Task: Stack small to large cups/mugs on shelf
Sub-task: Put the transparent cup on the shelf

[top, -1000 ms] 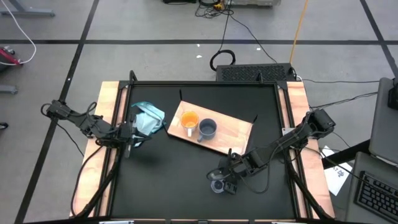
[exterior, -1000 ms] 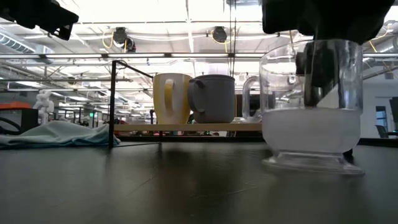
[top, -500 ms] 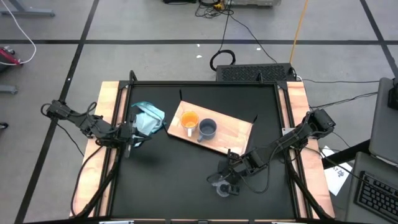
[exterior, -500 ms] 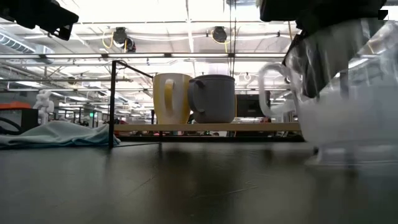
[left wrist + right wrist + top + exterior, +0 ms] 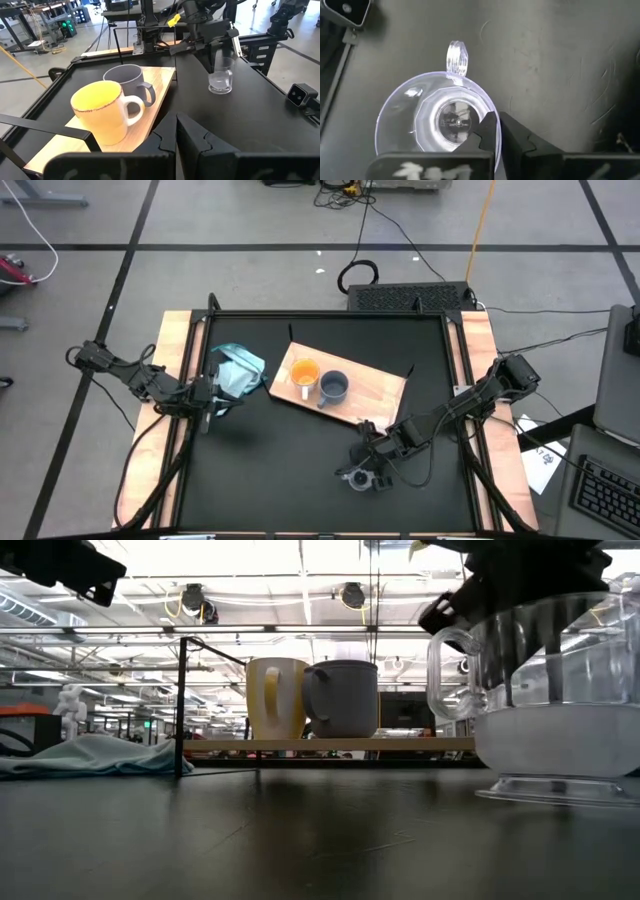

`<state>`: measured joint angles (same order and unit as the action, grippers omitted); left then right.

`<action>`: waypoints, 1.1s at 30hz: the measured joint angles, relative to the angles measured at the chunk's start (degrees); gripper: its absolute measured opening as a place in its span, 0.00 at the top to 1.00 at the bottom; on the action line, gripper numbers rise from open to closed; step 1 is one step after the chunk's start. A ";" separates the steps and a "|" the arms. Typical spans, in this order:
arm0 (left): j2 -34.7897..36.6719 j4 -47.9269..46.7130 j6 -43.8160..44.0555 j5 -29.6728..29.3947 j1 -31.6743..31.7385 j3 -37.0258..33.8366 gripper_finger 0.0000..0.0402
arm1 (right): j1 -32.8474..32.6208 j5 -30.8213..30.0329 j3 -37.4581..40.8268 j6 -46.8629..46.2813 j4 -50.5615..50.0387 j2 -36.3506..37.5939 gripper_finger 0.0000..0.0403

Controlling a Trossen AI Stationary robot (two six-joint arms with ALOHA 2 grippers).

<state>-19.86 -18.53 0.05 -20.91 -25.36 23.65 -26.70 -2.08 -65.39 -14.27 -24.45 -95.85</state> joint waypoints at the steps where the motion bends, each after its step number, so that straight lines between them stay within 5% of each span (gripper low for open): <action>1: 0.00 -0.10 0.13 0.00 0.00 -0.01 0.97 | 0.00 -0.07 0.00 1.12 0.17 0.00 0.99; 26: 0.00 -2.19 1.53 0.00 0.00 -0.03 0.97 | -0.02 2.91 0.00 28.16 -3.03 0.08 1.00; 33: 0.00 -2.35 1.78 0.00 0.00 -0.03 0.97 | -0.02 2.39 0.00 27.67 -2.63 0.09 0.98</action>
<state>-19.86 -20.88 1.83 -20.91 -25.36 23.62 -26.72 0.31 -65.39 13.39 -27.08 -95.77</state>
